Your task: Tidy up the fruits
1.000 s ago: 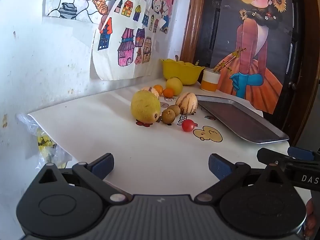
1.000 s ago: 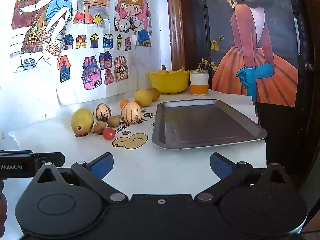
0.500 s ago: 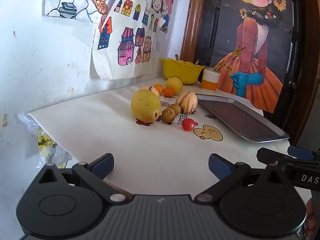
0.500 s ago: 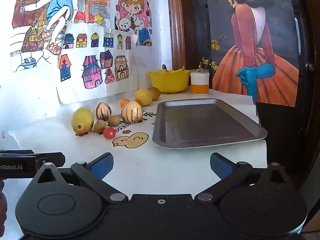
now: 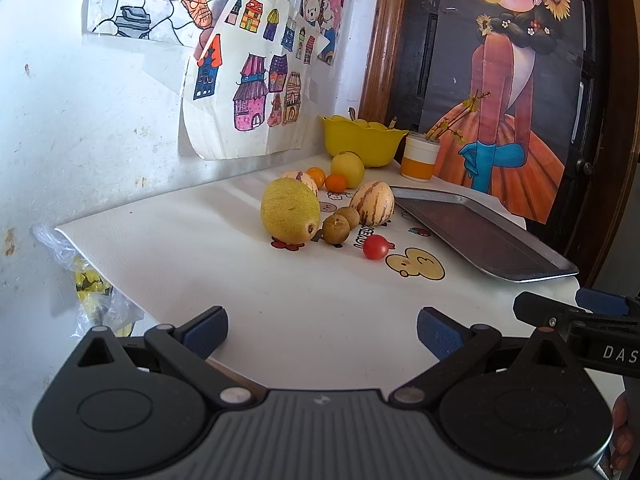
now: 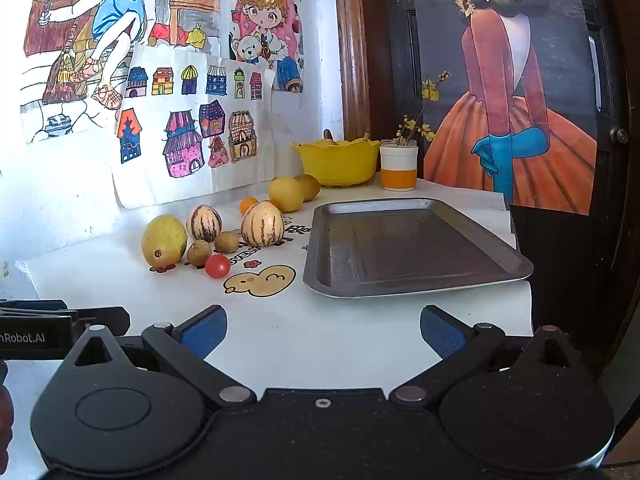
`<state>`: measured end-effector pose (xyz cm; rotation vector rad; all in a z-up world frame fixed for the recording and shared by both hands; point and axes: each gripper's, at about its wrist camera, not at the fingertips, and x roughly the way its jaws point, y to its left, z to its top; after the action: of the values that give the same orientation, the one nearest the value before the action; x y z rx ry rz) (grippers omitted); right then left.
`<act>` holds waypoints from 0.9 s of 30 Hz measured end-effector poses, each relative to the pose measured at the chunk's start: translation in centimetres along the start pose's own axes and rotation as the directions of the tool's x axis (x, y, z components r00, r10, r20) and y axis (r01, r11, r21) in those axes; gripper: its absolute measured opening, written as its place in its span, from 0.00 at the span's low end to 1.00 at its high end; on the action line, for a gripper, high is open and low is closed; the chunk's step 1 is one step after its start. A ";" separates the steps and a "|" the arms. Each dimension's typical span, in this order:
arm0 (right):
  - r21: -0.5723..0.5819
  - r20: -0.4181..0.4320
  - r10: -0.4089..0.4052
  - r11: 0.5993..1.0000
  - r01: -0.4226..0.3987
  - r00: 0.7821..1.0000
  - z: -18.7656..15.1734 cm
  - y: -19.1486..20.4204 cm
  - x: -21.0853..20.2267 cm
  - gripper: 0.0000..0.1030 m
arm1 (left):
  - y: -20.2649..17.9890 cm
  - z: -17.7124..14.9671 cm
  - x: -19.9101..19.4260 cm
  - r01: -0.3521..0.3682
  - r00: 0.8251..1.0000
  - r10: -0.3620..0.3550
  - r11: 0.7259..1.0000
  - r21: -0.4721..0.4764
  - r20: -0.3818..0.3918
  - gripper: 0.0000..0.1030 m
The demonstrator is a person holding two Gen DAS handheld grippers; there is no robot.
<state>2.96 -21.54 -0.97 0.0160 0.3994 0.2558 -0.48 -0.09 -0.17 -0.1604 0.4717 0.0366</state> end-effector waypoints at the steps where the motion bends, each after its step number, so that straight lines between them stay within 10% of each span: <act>1: 0.000 -0.001 0.001 1.000 -0.001 1.000 0.0 0.0 0.0 1.00 | 0.1 0.0 0.0 0.001 1.000 -0.001 1.000 0.000 0.000 1.00; 27: -0.043 0.010 0.036 0.998 -0.035 0.999 0.3 0.7 -0.1 1.00 | 0.0 0.4 0.5 -0.002 1.000 0.002 1.000 0.002 0.003 1.00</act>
<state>2.79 -20.85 -0.62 -0.0173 0.3831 0.2990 0.17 0.01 -0.03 -0.1576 0.4690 0.0377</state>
